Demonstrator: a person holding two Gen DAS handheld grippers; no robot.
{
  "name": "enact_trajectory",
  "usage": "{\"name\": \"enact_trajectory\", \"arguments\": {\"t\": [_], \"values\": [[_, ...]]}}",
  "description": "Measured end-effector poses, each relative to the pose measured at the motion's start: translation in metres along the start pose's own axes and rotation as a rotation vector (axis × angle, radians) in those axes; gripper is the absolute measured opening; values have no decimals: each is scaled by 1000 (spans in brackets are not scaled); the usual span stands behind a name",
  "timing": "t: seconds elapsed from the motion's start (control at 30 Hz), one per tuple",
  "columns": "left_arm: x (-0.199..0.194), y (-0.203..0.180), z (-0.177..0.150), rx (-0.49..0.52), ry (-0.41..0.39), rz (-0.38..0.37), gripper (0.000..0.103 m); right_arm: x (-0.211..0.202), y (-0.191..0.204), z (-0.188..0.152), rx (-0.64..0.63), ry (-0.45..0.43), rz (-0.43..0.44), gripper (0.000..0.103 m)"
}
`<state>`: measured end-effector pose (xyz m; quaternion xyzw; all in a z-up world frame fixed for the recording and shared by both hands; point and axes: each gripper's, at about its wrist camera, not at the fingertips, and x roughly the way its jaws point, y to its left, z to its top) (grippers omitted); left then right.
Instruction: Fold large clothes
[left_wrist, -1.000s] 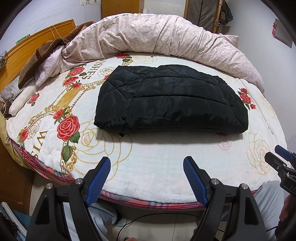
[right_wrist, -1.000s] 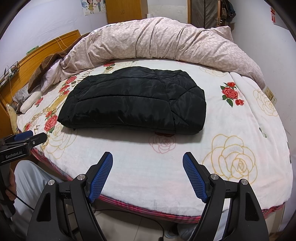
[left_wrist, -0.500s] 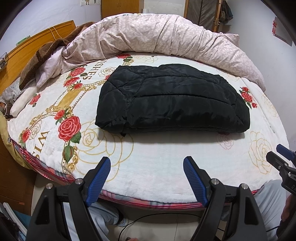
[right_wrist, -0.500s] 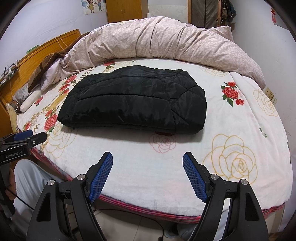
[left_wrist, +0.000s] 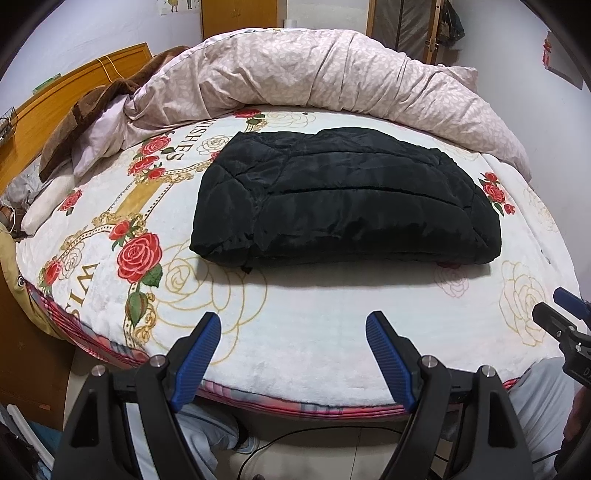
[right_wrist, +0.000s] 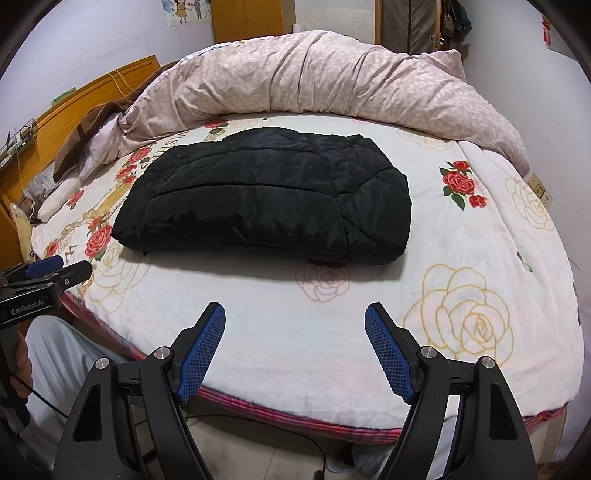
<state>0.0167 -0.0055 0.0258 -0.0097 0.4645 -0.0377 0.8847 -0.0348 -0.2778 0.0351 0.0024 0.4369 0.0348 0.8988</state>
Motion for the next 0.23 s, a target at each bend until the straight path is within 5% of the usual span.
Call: {"name": "enact_trajectory", "arguments": {"t": [0.23], "values": [[2,2,0,-20,0,-6,83,0,-2,-1,3,1,-1,78]]}}
